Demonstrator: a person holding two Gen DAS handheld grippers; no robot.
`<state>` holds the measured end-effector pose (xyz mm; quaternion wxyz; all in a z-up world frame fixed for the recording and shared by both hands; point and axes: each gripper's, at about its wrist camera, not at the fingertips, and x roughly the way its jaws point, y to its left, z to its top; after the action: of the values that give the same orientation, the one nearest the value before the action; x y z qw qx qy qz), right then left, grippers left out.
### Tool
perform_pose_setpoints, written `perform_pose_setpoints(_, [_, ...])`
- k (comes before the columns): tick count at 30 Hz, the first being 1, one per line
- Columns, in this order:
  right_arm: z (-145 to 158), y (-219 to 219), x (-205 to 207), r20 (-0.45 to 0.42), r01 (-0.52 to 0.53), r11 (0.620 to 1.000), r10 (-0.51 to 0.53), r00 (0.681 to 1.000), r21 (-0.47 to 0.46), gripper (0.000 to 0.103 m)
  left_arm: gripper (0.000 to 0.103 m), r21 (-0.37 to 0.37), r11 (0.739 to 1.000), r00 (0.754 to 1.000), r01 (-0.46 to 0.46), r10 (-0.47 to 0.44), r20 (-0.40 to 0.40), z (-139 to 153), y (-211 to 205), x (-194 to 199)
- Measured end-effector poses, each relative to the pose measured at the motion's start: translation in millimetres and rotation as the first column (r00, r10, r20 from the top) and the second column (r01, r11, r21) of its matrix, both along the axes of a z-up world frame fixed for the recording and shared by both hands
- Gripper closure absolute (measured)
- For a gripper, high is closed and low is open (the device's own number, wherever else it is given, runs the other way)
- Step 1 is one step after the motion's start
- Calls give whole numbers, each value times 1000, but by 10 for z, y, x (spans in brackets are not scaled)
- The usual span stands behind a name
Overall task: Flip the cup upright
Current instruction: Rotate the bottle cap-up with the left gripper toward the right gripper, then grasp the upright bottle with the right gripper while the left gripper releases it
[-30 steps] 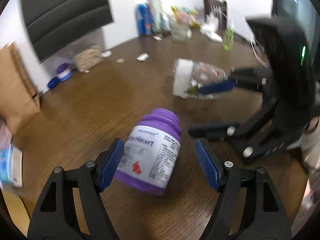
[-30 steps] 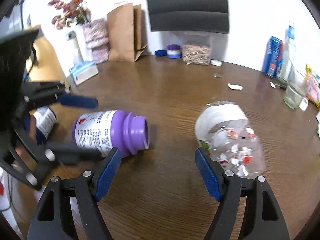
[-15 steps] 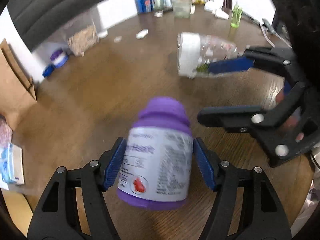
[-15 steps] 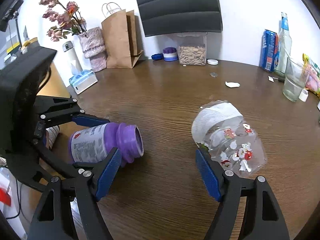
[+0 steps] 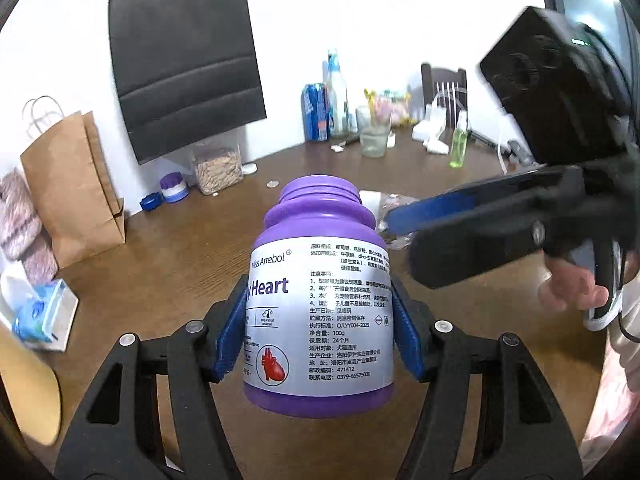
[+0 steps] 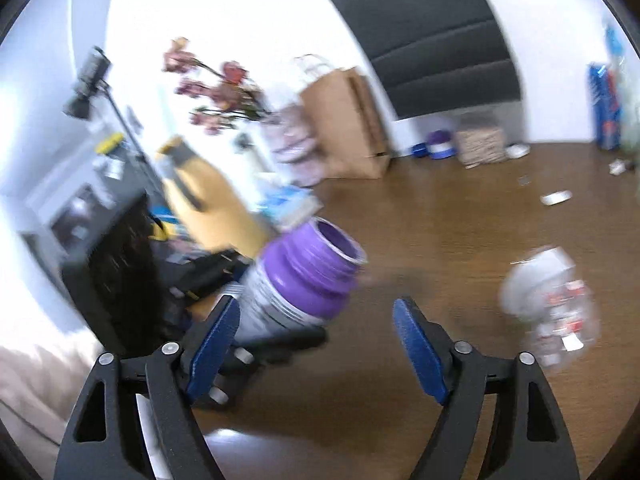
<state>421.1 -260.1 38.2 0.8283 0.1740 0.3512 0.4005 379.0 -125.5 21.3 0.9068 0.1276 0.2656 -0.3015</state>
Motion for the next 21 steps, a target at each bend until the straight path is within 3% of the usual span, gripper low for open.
perform_pose_setpoints(7, [-136,176,59,-96,-42,993,53,994,111,19,43,26,998,992,59,-62,114,47,55,-306])
perform_pose_setpoints(9, [-154,217,59,-109,-73,986,90,990,153,24,43,29,997,989,64,-68,129,54,67,-372])
perform_pose_setpoints(10, [-150,220,47,-108,-75,986,92,990,152,32,43,29,997,988,66,-70,137,58,71,-393])
perform_pose_setpoints(13, [-108,247,-3,-89,-72,988,85,992,136,33,43,23,997,988,69,-71,140,60,96,-406])
perform_pose_setpoints(16, [-62,297,-51,-55,-35,997,38,998,62,33,41,26,999,997,37,-39,68,17,102,-328])
perform_pose_setpoints(18, [10,340,-87,7,34,998,-34,999,-51,33,36,24,1000,1000,4,-4,15,-32,156,-295])
perform_pose_setpoints(19, [67,404,-116,77,107,981,-95,992,-163,33,28,33,999,1000,-23,23,-6,-52,182,-279])
perform_pose_setpoints(21, [115,582,-148,225,238,906,-165,960,-350,33,23,35,994,993,-105,107,-56,-84,287,-240])
